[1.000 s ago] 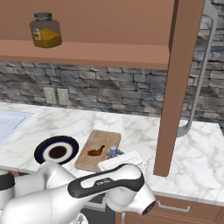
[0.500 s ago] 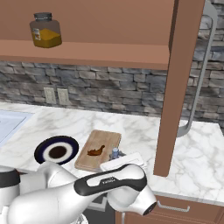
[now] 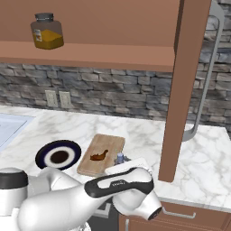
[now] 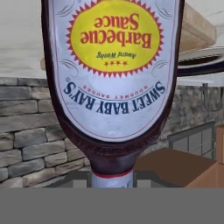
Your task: Pick the chicken drumstick from the plate and place it on the cutting board. Then pick the condiment bottle from the cabinet and place it next to the cutting board.
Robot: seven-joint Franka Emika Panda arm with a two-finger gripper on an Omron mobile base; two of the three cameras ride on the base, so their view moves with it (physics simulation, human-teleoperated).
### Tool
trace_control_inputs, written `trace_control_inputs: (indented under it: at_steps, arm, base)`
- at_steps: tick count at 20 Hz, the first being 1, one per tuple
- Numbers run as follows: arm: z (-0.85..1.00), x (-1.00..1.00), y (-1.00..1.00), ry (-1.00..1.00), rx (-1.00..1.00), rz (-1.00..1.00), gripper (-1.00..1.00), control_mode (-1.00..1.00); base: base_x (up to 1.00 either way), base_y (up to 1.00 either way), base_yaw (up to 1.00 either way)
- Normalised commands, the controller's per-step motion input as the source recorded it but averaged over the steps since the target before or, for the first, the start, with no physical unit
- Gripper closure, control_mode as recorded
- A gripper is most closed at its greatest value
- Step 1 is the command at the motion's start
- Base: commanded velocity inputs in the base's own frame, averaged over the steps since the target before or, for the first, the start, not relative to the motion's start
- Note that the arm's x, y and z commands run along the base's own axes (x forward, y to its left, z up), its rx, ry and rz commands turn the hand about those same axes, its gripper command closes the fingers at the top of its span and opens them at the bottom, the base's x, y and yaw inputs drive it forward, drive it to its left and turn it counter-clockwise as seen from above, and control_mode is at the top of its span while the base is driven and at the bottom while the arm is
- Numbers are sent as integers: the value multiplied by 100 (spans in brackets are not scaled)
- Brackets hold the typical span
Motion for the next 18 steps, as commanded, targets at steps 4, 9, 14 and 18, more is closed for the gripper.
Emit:
trace_control_inputs:
  at_steps: [4, 9, 14, 18]
  arm:
    - [-14, 15, -4, 0, 0, 0, 100, -100]
    - [-13, 14, -5, 0, 0, 0, 100, -100]
    - [-15, 15, -6, 0, 0, 0, 100, -100]
    - [-16, 14, -6, 0, 0, 0, 100, -100]
  base:
    - [0, 0, 0]
    - [0, 0, 0]
    - [0, 0, 0]
    - [0, 0, 0]
